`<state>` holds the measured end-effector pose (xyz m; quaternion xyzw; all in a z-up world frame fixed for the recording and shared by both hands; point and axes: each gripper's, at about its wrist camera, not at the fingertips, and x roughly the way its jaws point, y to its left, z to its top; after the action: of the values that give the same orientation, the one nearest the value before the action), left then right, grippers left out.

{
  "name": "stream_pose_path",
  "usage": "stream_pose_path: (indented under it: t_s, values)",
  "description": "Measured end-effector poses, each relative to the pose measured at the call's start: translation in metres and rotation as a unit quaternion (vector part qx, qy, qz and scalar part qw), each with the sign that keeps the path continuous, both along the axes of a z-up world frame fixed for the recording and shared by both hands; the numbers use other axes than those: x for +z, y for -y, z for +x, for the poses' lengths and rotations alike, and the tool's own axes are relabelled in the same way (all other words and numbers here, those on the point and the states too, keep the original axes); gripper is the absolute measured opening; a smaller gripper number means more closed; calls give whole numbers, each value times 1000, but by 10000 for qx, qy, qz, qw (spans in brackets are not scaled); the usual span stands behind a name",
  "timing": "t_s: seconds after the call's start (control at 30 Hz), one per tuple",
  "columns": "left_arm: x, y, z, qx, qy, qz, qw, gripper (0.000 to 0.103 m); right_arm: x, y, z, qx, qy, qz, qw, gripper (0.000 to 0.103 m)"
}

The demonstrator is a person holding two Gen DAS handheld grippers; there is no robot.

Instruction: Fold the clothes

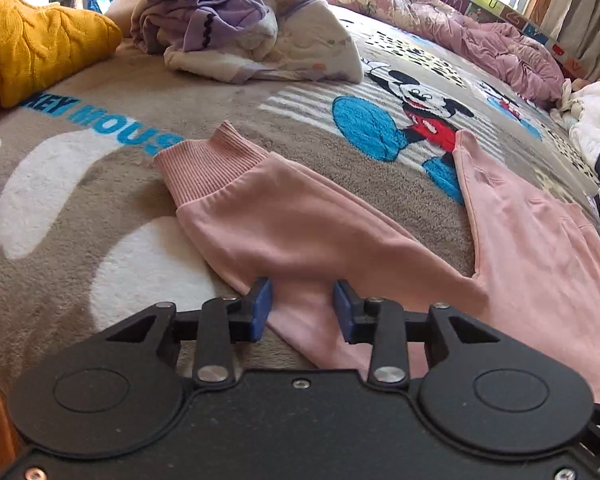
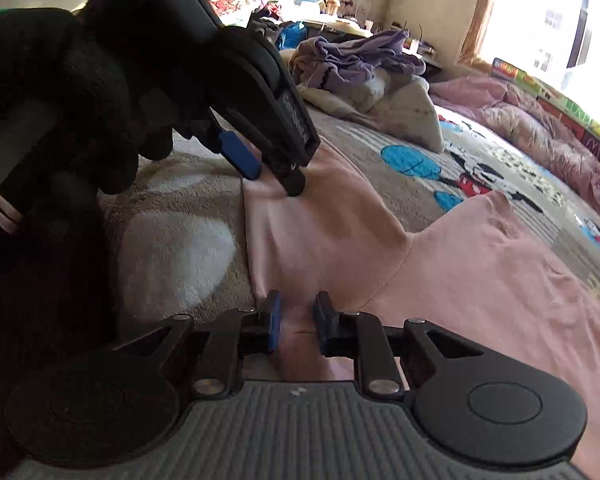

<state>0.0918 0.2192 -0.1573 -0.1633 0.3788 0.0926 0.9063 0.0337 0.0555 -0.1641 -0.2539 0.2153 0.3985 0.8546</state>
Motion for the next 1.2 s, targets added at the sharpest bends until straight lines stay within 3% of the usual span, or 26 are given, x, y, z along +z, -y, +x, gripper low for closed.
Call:
stream_pose_path:
  t_s: [0.1,0.23,0.33,0.47,0.53,0.63,0.67,0.73,0.8,0.87,0.93,1.03,1.1,1.2]
  values:
    - [25,4,-8,-107,433,288,9986,36,13,5,-12,29,39,32,10000,21]
    - [34,2,6,-326,628,163,9974,36,28,8,-18,-295,332,496,9978,20]
    - [9,0,41,-348,119,295,9989,45,28,-1,-5,-368,54,494,9981,22]
    - [12,-21,51,-184,190,-172,9995,41,16,-14,-7,-71,-216,-145,9996,21]
    - [19,-27,46,-270,297,-452,9982,42,23,-7,-14,-237,-83,156,9996,23]
    - [8,-35,64,-119,152,-312,9993,42,16,-10,-17,-246,-58,118,9996,32]
    - [-1,-44,71,-31,114,-538,9985,36,14,-11,-18,-249,-50,105,9996,31]
    - [3,-67,67,307,406,-1357,9894,35,10,-12,-20,-255,-19,85,9996,30]
    - [19,-73,49,654,814,-1137,9880,47,13,-9,-31,-270,173,151,9994,30]
    - [23,-82,36,747,988,-1452,9816,48,18,-3,-35,-278,191,478,9983,31]
    - [16,-89,31,852,1021,-1690,9766,52,11,-8,-29,-128,-297,232,9992,35]
    - [-3,-94,35,1103,874,-1729,9748,45,16,0,-32,-98,-369,358,9986,35]
    - [12,-95,19,1035,1250,-1990,9665,46,26,14,-34,-142,-419,647,9969,35]
    - [3,-91,18,1204,1154,-2200,9612,52,44,49,-41,-345,-442,1092,9924,36]
